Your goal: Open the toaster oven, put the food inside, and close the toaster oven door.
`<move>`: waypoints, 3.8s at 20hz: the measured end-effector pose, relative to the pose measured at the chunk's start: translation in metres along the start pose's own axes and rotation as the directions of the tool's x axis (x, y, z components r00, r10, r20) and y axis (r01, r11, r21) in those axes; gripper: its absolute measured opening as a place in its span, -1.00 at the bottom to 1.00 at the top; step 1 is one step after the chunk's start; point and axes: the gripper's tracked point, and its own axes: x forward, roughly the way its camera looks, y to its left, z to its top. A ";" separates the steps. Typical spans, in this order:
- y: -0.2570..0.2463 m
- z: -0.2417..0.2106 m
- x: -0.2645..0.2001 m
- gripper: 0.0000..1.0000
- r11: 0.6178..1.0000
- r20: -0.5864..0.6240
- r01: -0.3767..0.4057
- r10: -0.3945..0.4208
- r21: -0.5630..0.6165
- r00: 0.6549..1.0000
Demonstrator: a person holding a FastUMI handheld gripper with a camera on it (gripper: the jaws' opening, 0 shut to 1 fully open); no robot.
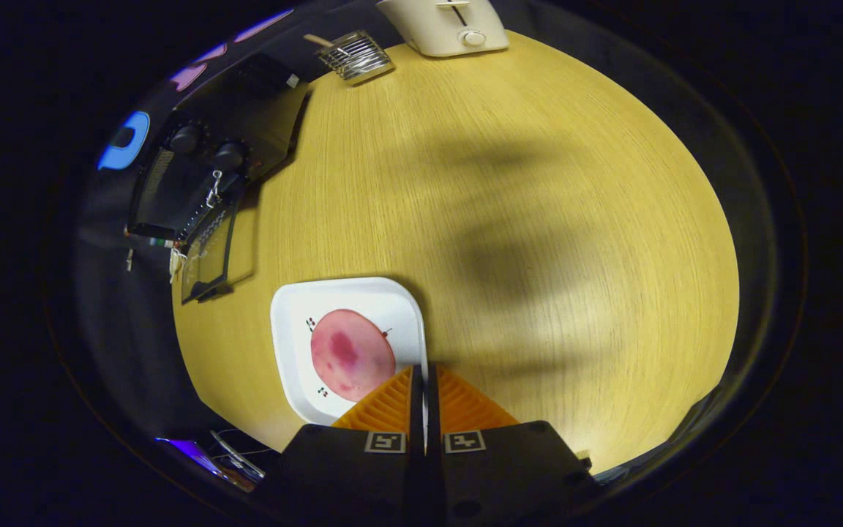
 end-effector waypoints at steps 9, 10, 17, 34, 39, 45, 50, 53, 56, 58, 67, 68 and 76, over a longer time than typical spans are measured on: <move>0.048 -0.024 -0.035 -0.90 0.932 0.135 -0.219 0.187 0.289 0.973; 0.059 -0.027 -0.039 -0.90 0.915 0.155 -0.245 0.204 0.320 0.967; 0.169 -0.027 -0.037 -0.90 0.742 0.344 -0.429 0.280 0.515 0.896; 0.327 0.072 0.055 -0.90 0.412 0.591 -0.541 0.010 0.733 0.807; 0.346 0.104 0.073 -0.90 0.393 0.605 -0.548 -0.027 0.739 0.796; 0.351 0.120 0.087 -0.84 0.389 0.612 -0.549 -0.049 0.740 0.789; 0.363 0.118 0.088 -0.63 0.385 0.606 -0.562 0.010 0.732 0.795; 0.367 0.106 0.088 -0.14 0.422 0.585 -0.544 0.038 0.726 0.810; 0.379 0.083 0.084 0.75 0.466 0.571 -0.537 0.080 0.703 0.817; 0.379 0.078 0.073 0.98 0.521 0.592 -0.551 0.106 0.651 0.799; 0.353 0.006 0.030 0.97 0.883 0.635 -0.421 0.205 0.209 0.745; 0.344 0.000 0.028 0.96 0.918 0.634 -0.363 0.187 0.158 0.751; 0.296 -0.033 0.056 0.97 0.960 0.513 0.203 -0.077 -0.195 0.855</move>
